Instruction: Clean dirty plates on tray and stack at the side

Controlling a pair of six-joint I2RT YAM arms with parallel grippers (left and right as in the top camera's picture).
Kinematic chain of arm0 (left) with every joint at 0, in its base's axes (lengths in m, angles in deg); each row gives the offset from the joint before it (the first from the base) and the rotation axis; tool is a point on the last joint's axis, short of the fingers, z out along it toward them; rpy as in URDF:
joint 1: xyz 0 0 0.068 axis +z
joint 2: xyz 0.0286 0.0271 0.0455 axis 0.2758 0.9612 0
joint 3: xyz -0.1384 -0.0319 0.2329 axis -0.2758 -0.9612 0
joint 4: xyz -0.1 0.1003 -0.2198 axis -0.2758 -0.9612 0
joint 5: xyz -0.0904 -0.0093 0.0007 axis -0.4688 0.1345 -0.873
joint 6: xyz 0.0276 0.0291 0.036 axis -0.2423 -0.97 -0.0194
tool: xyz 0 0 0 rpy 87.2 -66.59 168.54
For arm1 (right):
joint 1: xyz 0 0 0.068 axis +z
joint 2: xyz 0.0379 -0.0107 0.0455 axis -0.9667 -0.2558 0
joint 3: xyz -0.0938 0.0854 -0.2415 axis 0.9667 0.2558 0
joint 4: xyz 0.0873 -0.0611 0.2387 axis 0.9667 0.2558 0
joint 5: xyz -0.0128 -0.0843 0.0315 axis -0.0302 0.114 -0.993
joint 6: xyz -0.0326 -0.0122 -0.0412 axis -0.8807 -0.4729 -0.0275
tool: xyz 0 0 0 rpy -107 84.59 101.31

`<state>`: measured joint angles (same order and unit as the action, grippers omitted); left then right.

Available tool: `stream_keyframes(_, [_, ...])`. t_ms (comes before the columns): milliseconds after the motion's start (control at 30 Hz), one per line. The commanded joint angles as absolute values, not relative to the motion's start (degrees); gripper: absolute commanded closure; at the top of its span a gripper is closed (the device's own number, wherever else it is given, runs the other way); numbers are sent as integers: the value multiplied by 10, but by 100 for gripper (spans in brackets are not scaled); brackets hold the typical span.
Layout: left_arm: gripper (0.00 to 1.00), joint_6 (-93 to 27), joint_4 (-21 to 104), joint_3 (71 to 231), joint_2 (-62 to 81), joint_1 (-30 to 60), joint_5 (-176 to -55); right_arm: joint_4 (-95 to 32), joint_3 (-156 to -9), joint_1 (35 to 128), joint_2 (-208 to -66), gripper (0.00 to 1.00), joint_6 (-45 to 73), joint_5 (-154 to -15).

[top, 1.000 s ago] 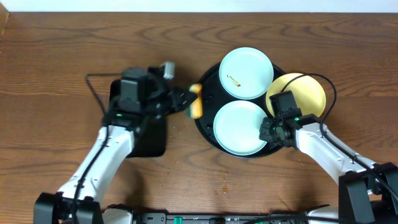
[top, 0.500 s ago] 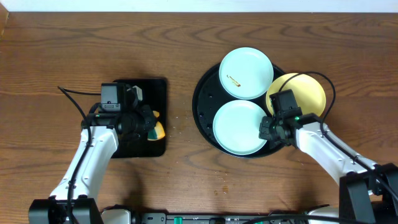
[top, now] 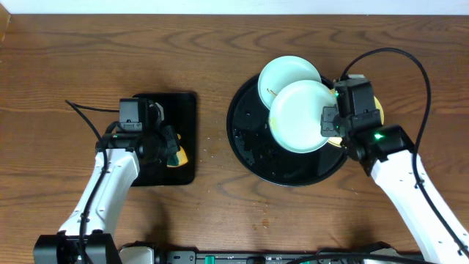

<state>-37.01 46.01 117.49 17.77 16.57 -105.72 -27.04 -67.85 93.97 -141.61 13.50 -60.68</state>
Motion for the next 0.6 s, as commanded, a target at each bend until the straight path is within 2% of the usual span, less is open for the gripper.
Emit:
stream_keyframes(0, [92, -379, 456, 1178, 165, 167, -1050, -269, -694, 995, -1410, 99, 85, -488])
stream_keyframes(333, [92, -379, 455, 1175, 166, 167, -1050, -330, -694, 1228, -1414, 99, -25, -63])
stream_keyframes(467, [92, -379, 454, 1175, 166, 167, -1050, -394, -694, 1294, -1427, 99, -90, 32])
stream_keyframes(567, [92, -379, 454, 1175, 166, 167, -1050, -435, -694, 1313, -1444, 99, -124, 52])
